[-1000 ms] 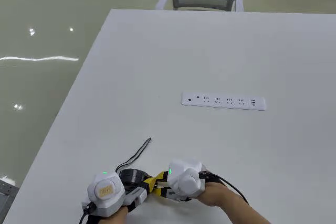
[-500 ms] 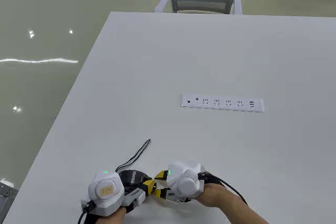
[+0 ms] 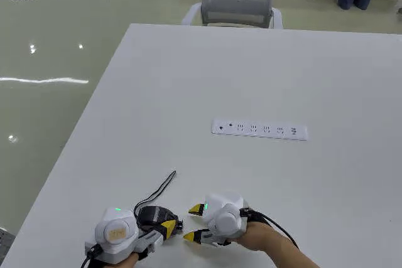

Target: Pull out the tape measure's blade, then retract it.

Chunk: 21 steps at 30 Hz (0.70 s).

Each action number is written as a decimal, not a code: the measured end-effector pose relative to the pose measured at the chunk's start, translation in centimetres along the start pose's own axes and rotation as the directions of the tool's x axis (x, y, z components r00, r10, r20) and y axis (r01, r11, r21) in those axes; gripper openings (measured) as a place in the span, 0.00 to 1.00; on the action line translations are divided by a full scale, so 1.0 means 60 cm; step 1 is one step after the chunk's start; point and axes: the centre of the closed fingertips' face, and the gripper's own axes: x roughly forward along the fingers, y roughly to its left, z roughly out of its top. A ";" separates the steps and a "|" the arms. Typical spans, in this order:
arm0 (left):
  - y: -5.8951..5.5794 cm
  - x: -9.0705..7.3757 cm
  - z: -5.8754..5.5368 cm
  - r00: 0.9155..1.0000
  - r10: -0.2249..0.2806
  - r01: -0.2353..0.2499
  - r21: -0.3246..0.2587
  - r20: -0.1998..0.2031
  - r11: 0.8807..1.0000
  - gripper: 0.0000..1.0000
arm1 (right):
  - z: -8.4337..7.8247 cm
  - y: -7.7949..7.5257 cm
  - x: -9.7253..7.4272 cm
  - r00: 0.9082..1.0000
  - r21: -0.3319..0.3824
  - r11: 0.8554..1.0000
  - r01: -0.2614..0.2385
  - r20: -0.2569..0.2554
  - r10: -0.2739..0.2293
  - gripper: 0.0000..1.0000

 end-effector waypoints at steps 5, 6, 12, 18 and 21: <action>0.004 -0.016 -0.003 1.000 -0.027 0.027 0.044 -0.008 0.999 0.72 | -0.002 0.001 -0.021 1.000 0.015 0.999 0.029 -0.007 -0.029 0.37; 0.003 -0.019 -0.005 0.999 -0.032 0.032 0.059 -0.011 0.998 0.73 | 0.000 0.004 -0.024 0.999 0.016 0.999 0.031 -0.006 -0.031 0.37; 0.000 -0.032 -0.019 0.998 -0.063 0.065 0.097 -0.022 0.993 0.75 | 0.000 0.011 -0.051 0.998 0.052 0.997 0.065 -0.008 -0.064 0.44; -0.015 -0.049 -0.023 0.991 -0.126 0.130 0.160 -0.034 0.979 0.79 | -0.002 0.013 -0.084 0.994 0.098 0.989 0.110 -0.003 -0.110 0.49; -0.026 -0.059 -0.018 0.986 -0.164 0.166 0.165 -0.023 0.972 0.82 | -0.006 0.025 -0.103 0.993 0.102 0.988 0.119 -0.006 -0.119 0.54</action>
